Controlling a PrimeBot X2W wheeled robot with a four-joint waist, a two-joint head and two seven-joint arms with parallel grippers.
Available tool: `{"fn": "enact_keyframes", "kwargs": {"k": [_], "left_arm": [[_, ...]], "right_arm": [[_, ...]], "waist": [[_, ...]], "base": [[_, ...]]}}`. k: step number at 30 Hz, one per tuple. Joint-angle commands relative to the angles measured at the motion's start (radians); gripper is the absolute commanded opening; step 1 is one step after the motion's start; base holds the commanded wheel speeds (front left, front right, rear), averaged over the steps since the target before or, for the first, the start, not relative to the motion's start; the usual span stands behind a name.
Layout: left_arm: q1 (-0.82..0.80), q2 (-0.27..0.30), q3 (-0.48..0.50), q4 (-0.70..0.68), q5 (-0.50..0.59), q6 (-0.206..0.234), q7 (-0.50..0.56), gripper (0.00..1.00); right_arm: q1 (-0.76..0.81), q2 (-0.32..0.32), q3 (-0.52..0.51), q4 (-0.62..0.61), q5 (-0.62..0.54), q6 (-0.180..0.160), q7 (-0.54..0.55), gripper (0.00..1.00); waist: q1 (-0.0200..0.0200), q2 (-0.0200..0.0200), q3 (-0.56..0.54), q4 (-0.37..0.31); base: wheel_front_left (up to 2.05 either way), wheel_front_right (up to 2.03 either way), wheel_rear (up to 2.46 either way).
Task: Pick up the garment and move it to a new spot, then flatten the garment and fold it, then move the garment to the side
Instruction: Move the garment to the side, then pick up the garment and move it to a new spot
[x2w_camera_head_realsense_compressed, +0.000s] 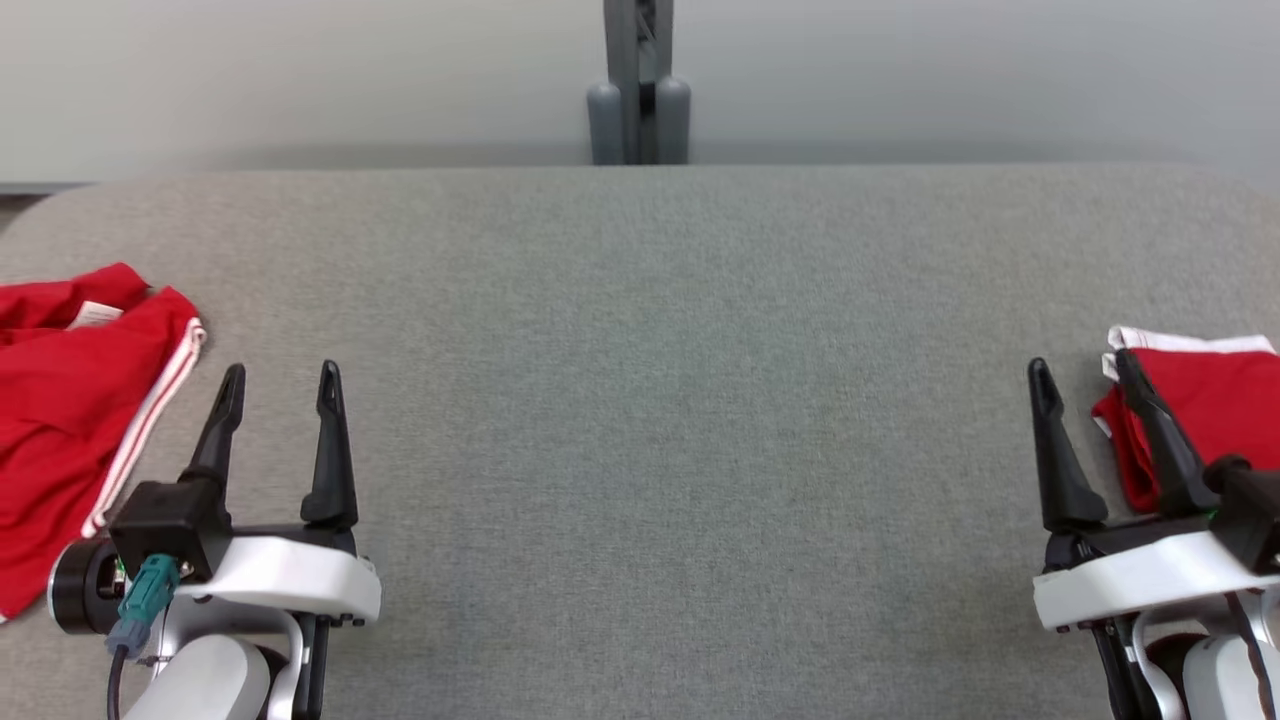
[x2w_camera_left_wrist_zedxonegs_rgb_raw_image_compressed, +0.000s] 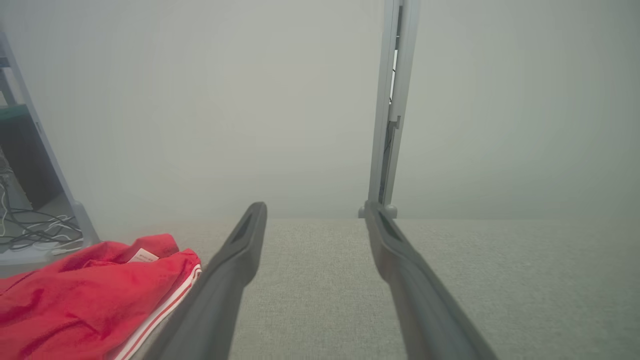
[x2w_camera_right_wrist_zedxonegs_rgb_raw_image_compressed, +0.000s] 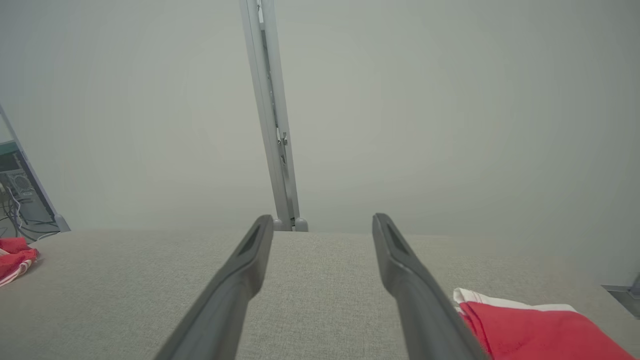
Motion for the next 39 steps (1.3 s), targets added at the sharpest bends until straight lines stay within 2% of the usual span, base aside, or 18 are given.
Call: {"fn": "enact_keyframes", "kwargs": {"k": [1,14,29,35,39], "left_arm": [[0.016,-0.002,0.006,0.006,-0.009,-0.006,-0.005,1.0],[0.066,0.002,-0.009,0.041,0.032,-0.042,-0.017,1.0],[0.066,-0.012,-0.008,0.075,0.033,-0.043,-0.017,1.0],[0.058,-0.027,0.008,0.084,0.018,-0.044,-0.018,1.0],[0.059,-0.033,0.018,0.086,0.026,-0.042,-0.018,1.0]], "right_arm": [[0.016,-0.002,-0.01,0.001,0.002,0.0,-0.004,1.0],[0.132,-0.001,-0.046,-0.016,-0.016,0.0,0.043,1.0],[0.143,-0.001,-0.047,-0.032,-0.015,0.0,0.056,1.0],[0.159,-0.001,-0.038,-0.041,-0.011,0.0,0.052,1.0],[0.165,-0.001,-0.024,-0.05,-0.003,0.0,0.054,1.0]], "waist": [[0.0,0.0,-0.031,0.021],[0.0,0.0,-0.097,0.003],[0.0,0.0,-0.096,0.003],[0.0,0.0,-0.106,0.051],[0.0,0.0,-0.116,0.124]], "base": [[0.0,0.0,0.0],[0.0,0.0,0.0],[0.0,0.0,0.0],[0.0,0.0,0.0],[0.0,0.0,0.0]]}}
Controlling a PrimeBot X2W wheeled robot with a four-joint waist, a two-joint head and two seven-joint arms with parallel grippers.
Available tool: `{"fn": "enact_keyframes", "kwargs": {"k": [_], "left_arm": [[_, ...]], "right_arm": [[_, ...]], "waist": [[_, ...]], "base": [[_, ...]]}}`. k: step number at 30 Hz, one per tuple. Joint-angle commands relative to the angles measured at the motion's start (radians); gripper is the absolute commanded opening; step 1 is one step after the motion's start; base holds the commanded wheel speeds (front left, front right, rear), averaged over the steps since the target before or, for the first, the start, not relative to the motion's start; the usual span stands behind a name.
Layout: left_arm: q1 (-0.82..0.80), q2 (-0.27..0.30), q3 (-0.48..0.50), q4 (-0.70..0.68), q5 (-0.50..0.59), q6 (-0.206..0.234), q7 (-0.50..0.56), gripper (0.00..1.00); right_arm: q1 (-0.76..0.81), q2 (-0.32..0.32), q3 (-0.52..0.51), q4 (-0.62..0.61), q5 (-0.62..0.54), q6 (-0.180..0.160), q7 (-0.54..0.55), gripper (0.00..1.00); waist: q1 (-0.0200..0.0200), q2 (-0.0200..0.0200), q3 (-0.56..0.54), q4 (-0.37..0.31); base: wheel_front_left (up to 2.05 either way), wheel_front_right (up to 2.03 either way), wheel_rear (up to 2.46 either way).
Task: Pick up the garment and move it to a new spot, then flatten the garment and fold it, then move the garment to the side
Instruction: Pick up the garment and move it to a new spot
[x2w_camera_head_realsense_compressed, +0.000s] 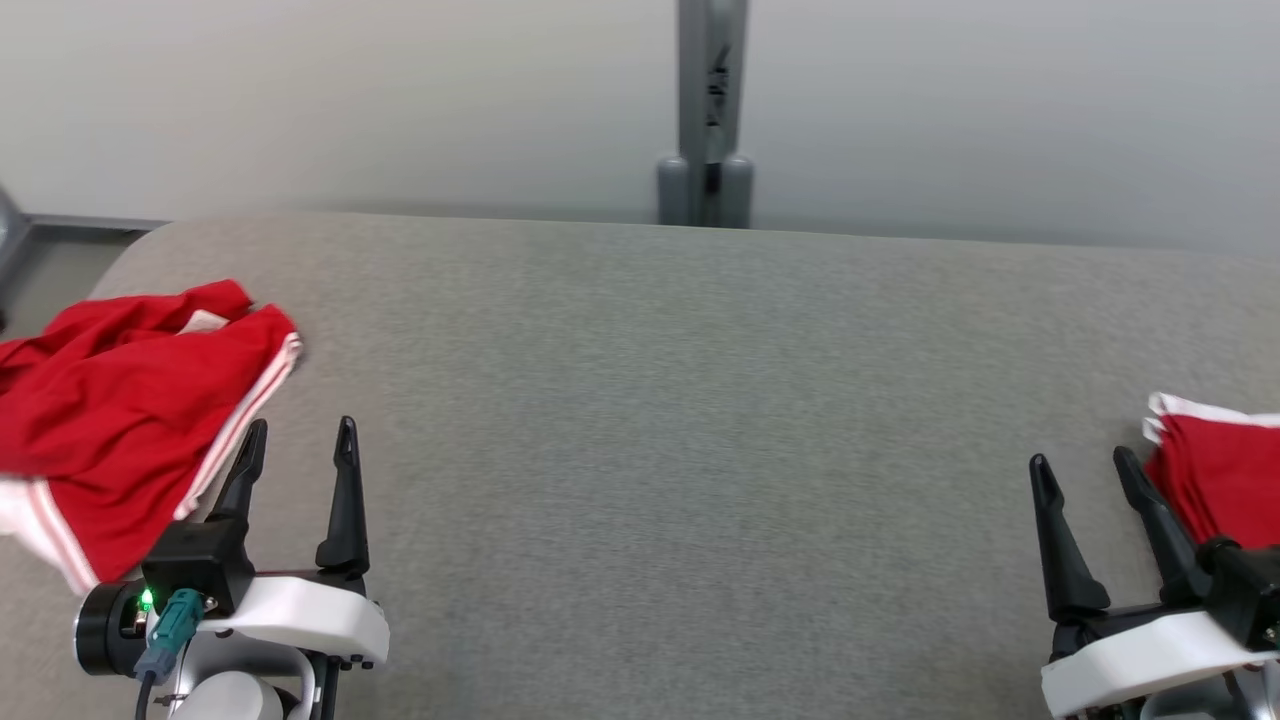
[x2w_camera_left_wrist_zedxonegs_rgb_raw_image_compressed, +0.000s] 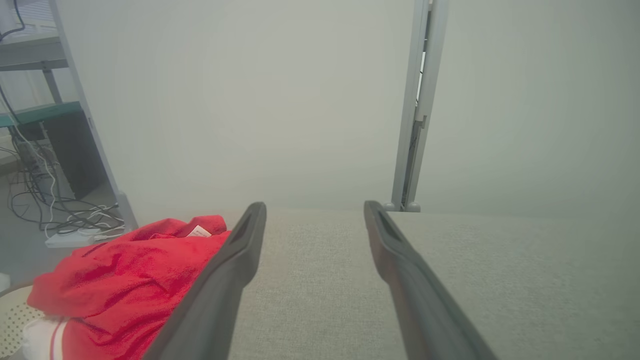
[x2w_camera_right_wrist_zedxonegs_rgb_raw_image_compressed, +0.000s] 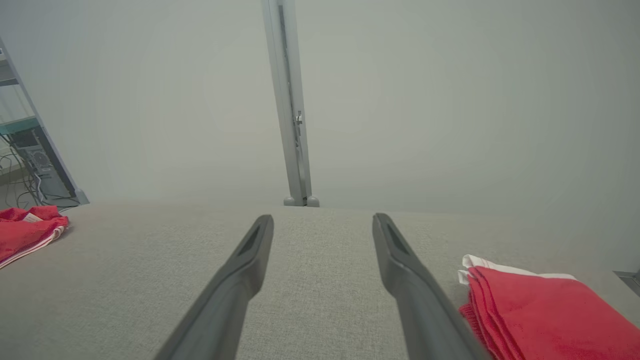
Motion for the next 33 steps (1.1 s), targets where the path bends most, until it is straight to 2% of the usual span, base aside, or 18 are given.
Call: {"fn": "enact_keyframes", "kwargs": {"k": [1,4,5,8,9,14,22,33], "left_arm": [[-0.002,0.001,0.01,0.004,0.005,0.003,-0.004,1.0],[0.004,-0.007,0.023,-0.001,0.001,0.006,-0.004,1.0],[0.004,-0.007,0.023,-0.001,0.001,0.006,-0.004,1.0],[0.015,-0.011,0.033,-0.002,0.004,0.003,-0.004,1.0],[0.022,-0.012,0.043,-0.004,0.008,0.001,-0.005,1.0],[0.048,-0.016,0.074,-0.013,0.005,0.003,-0.005,1.0],[0.145,-0.05,0.189,-0.098,0.03,0.029,-0.004,1.0],[0.173,-0.105,0.265,-0.119,0.079,-0.019,-0.004,1.0]], "right_arm": [[0.012,-0.003,0.008,-0.011,0.007,0.0,0.0,1.0],[0.013,-0.003,0.024,-0.02,0.012,0.0,0.005,1.0],[0.013,-0.003,0.024,-0.02,0.012,0.0,0.005,1.0],[0.015,-0.003,0.042,-0.026,0.016,0.0,0.008,1.0],[0.01,-0.003,0.054,-0.028,0.021,0.0,0.01,1.0],[-0.003,-0.003,0.093,-0.026,0.032,0.0,0.017,1.0],[-0.11,-0.005,0.2,0.016,0.02,0.0,0.046,1.0],[-0.169,-0.005,0.223,0.071,0.028,0.0,0.031,1.0]], "waist": [[0.0,-0.0001,-0.012,0.072],[0.0,-0.0001,-0.013,0.155],[0.0,-0.0001,-0.013,0.155],[0.0,-0.0001,-0.015,0.246],[0.0,-0.0001,-0.014,0.306],[0.0,-0.0001,-0.01,0.428],[0.0,-0.0001,0.042,0.455],[0.0,-0.0001,0.06,0.457]], "base": [[0.0,0.0,0.0],[0.0,0.0,0.0],[0.0,0.0,0.0],[0.0,0.0,0.0],[0.0,0.0,0.0],[0.0,0.0,0.0],[0.0,0.0,0.0],[0.0,0.0,0.0]]}}
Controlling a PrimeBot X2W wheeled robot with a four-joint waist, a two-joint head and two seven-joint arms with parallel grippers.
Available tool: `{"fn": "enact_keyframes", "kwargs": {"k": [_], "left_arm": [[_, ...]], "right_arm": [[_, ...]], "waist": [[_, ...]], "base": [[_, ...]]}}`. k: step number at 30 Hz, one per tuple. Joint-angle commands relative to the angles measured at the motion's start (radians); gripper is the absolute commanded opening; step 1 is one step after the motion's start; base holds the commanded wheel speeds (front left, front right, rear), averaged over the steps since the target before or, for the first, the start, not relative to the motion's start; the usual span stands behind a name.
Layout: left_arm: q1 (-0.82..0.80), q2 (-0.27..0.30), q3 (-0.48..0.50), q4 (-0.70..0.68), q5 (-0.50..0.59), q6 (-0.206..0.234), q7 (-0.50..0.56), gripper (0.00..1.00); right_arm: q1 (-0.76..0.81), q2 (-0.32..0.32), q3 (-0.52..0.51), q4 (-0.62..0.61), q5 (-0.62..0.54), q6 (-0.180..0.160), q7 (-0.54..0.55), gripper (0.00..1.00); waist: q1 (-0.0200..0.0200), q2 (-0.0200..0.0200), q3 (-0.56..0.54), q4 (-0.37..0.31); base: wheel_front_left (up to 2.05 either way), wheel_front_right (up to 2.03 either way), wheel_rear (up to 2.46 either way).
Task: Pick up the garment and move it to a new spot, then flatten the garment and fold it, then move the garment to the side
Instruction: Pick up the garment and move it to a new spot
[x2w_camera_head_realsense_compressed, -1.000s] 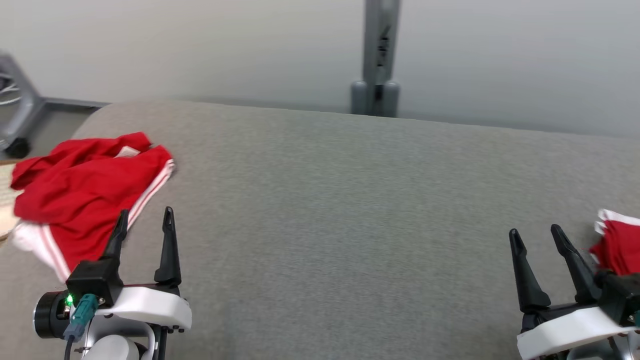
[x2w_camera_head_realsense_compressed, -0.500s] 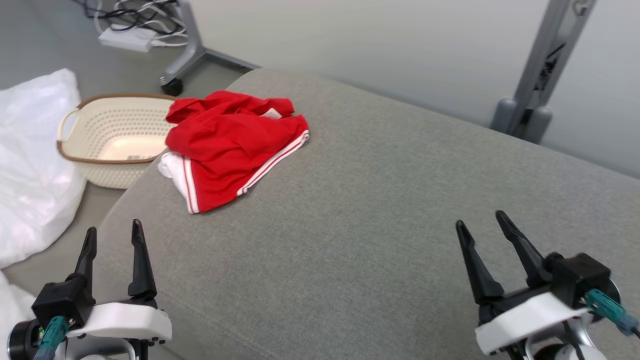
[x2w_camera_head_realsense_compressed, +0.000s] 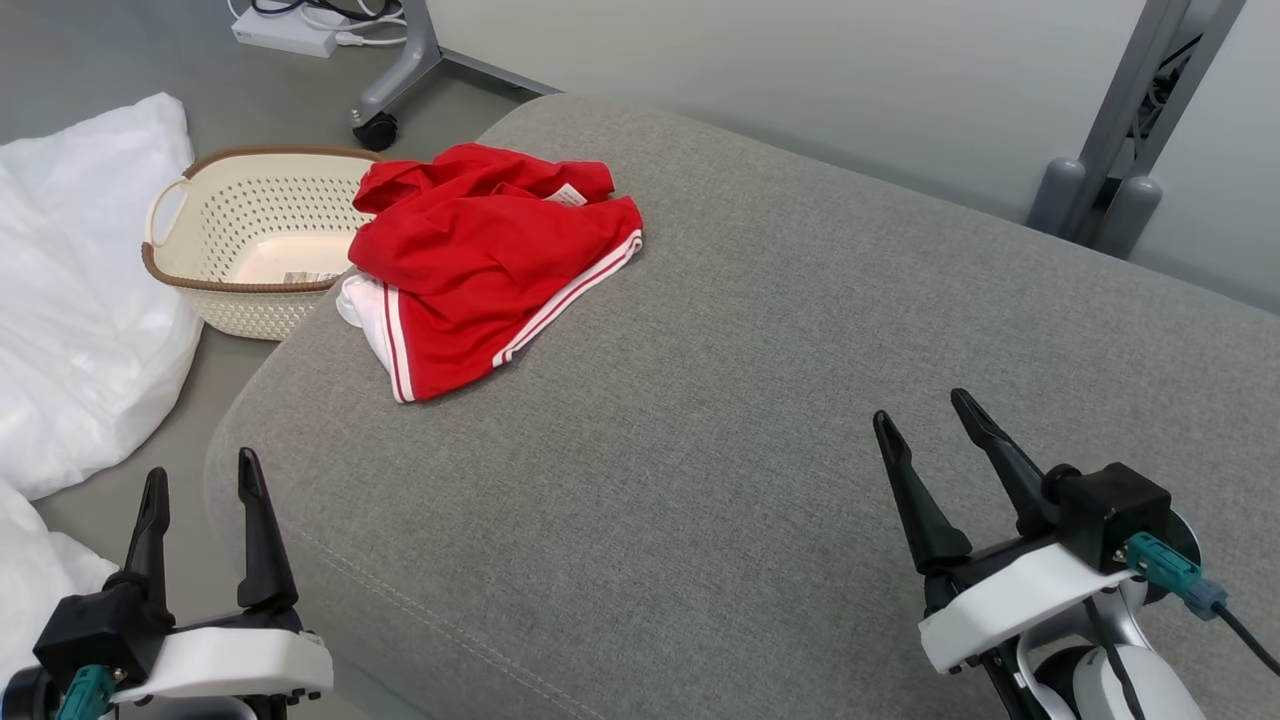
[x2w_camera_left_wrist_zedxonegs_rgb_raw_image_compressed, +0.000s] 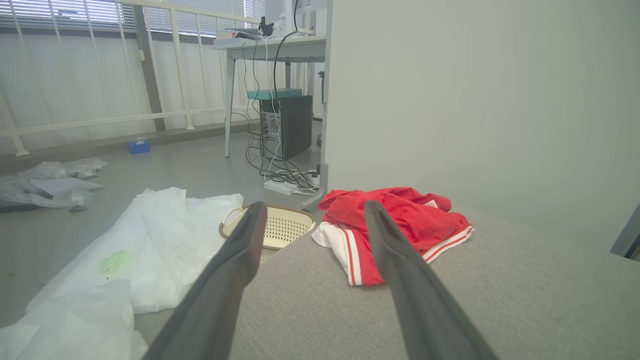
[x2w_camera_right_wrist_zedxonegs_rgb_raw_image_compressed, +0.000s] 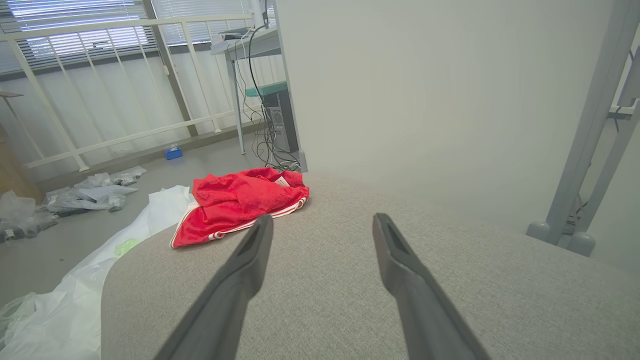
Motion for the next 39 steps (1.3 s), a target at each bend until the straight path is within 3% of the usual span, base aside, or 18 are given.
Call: {"fn": "enact_keyframes", "kwargs": {"k": [1,9,15,20,29,39], "left_arm": [[-0.011,-0.001,0.01,-0.005,0.011,-0.009,-0.003,1.0],[-0.185,0.072,0.064,-0.081,0.063,-0.026,0.008,1.0],[-0.406,0.115,0.044,-0.043,0.058,-0.083,0.071,1.0],[-0.592,0.11,0.009,0.222,0.004,-0.17,0.152,1.0],[-0.714,0.069,0.009,0.805,-0.112,-0.301,0.248,1.0],[-0.775,0.007,0.047,1.154,-0.214,-0.411,0.265,1.0]], "right_arm": [[-0.01,-0.006,-0.004,0.003,0.006,0.0,-0.009,1.0],[0.003,-0.006,-0.03,-0.014,-0.005,0.0,-0.004,1.0],[0.035,-0.006,-0.057,-0.05,-0.021,0.0,0.005,1.0],[0.066,-0.005,-0.068,-0.105,-0.027,0.0,0.018,1.0],[0.034,-0.01,-0.051,-0.165,-0.058,0.0,0.057,1.0],[-0.014,-0.036,-0.053,-0.217,-0.078,0.0,0.091,1.0]], "waist": [[0.0,-0.0001,-0.001,-0.001],[0.0,-0.0001,0.006,-0.006],[0.0,-0.0001,0.015,-0.015],[0.0,-0.0001,0.042,-0.067],[0.0,-0.0001,0.166,-0.191],[0.0,-0.0001,0.298,-0.245]], "base": [[0.0,0.0,0.0],[0.0,0.0,0.0],[0.0,0.0,0.0],[0.0,0.0,0.0],[0.0,0.0,0.0],[0.0,0.0,0.0]]}}
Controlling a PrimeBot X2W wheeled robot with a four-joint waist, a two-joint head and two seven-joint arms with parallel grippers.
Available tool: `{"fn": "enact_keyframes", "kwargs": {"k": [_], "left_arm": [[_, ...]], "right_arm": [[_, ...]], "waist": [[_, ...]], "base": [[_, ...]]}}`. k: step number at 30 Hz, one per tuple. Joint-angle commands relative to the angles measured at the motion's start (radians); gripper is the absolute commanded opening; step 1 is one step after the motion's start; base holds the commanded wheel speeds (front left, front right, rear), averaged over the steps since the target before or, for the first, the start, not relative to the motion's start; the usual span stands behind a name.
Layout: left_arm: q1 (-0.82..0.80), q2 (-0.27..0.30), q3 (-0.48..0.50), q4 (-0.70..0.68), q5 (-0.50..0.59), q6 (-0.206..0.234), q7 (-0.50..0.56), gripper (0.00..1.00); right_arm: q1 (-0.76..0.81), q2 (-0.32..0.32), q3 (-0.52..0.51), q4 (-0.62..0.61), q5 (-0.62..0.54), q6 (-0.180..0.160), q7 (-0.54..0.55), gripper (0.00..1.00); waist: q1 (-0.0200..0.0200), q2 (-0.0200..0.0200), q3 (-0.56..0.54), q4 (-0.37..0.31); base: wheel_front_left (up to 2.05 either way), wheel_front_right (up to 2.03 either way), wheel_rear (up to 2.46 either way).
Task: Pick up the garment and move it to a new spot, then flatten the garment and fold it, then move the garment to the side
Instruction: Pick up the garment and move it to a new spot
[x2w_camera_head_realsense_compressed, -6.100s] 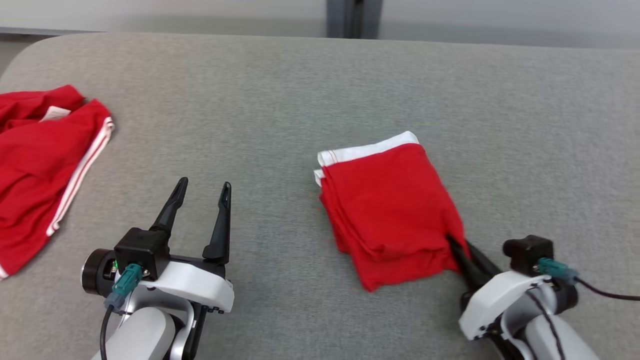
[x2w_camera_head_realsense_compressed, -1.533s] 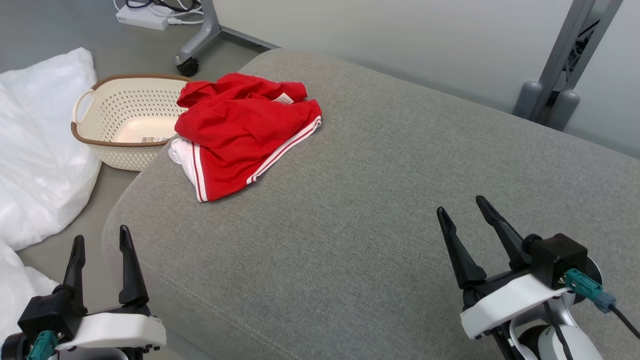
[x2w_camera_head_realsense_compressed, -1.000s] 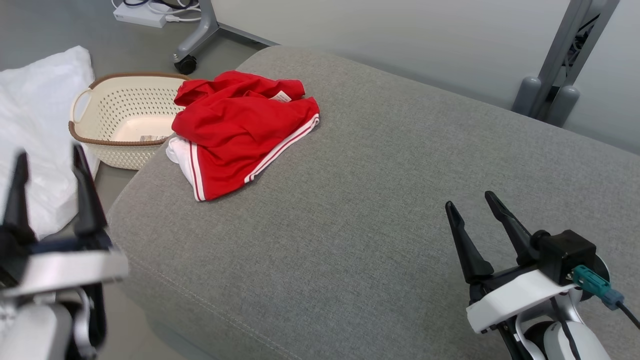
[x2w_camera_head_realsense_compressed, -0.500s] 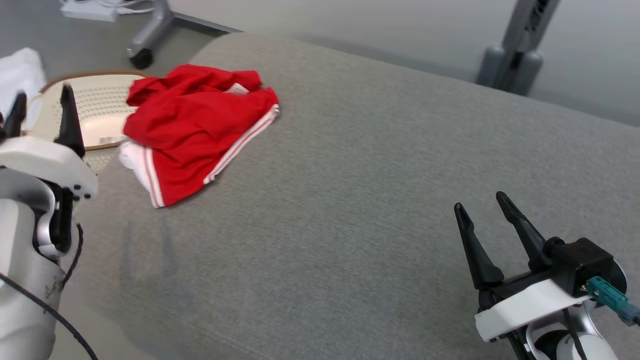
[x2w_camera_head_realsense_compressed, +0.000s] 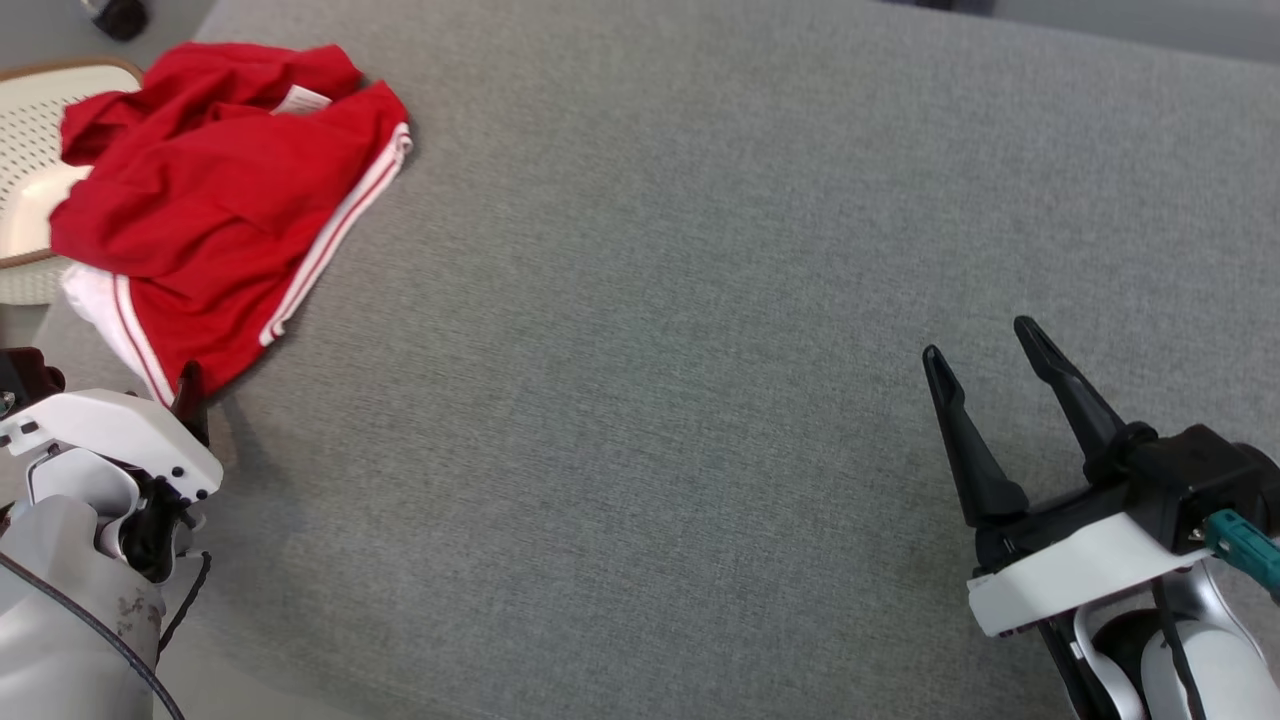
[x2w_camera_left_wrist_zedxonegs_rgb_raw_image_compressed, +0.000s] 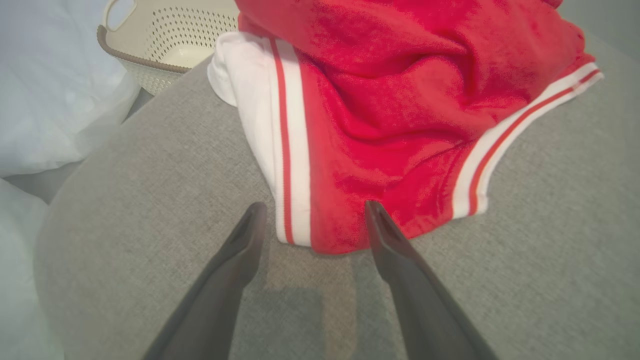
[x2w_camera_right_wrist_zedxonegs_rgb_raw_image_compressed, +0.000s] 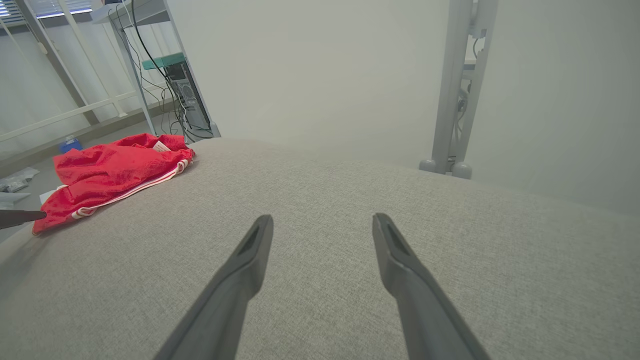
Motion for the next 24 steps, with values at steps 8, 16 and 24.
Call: {"fn": "enact_keyframes", "kwargs": {"k": [8,16,24], "left_arm": [[-0.058,-0.007,0.014,0.109,-0.033,-0.038,-0.03,0.0],[-0.09,0.05,0.012,0.119,-0.005,-0.01,-0.199,0.0],[-0.096,0.1,-0.005,0.022,0.058,0.044,-0.271,0.0]], "right_arm": [[-0.029,-0.02,-0.013,-0.019,-0.004,0.0,0.015,1.0],[-0.027,-0.014,-0.019,0.009,-0.008,0.0,-0.016,1.0],[0.007,0.006,-0.036,0.046,0.012,0.0,-0.059,1.0]], "waist": [[0.0,0.0,0.084,-0.045],[0.0,0.0,0.016,-0.054],[0.0,0.0,-0.093,-0.058]], "base": [[0.0,0.0,0.0],[0.0,0.0,0.0],[0.0,0.0,0.0]]}}
